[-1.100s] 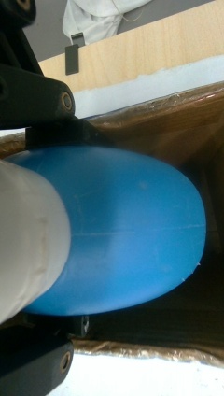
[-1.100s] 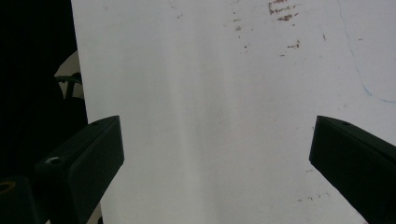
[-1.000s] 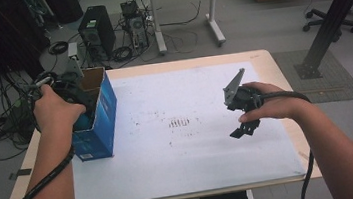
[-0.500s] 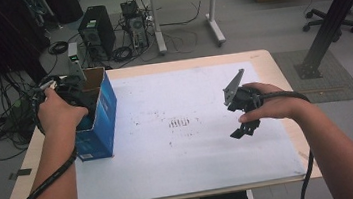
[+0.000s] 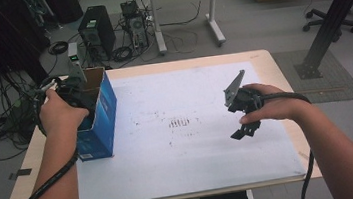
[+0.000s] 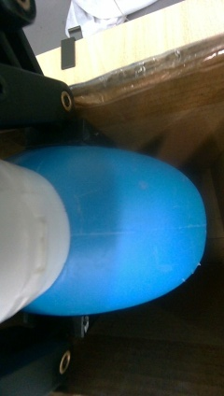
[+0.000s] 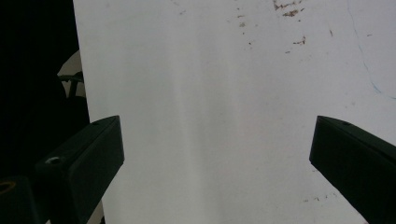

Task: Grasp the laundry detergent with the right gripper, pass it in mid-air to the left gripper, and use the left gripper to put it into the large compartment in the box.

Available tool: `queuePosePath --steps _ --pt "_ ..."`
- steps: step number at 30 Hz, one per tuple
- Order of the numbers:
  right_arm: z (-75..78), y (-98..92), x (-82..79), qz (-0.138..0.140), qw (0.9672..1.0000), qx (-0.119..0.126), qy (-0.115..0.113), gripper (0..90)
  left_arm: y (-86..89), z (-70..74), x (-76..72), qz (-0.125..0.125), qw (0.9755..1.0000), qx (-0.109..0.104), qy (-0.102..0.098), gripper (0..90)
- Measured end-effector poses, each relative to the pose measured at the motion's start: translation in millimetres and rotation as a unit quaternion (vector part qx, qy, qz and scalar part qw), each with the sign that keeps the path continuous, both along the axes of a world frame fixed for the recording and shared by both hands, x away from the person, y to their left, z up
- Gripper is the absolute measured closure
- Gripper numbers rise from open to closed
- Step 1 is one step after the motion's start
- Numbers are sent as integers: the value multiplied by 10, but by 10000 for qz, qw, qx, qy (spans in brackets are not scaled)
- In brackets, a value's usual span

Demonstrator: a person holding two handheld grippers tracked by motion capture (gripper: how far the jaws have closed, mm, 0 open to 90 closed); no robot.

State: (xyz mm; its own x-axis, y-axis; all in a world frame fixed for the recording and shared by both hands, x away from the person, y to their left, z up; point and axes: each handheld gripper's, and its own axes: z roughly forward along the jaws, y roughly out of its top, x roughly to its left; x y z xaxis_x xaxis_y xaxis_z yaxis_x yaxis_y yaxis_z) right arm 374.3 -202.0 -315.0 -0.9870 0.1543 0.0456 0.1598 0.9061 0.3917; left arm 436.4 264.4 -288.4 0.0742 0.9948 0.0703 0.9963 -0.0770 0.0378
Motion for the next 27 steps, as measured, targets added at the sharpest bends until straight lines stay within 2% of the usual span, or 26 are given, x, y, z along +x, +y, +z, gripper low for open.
queuePosePath --steps 15,21,27 --pt "19 -58 -25 -31 10000 -8 28 30 0 -8 17 -6 10000 24 11 374" --pt "11 -89 -26 -69 10000 7 15 30 16 10 14 -15 10000 -54 -4 361" --pt "1 -95 -35 -97 9999 7 33 29 -6 -4 24 -56 10000 -25 45 329"
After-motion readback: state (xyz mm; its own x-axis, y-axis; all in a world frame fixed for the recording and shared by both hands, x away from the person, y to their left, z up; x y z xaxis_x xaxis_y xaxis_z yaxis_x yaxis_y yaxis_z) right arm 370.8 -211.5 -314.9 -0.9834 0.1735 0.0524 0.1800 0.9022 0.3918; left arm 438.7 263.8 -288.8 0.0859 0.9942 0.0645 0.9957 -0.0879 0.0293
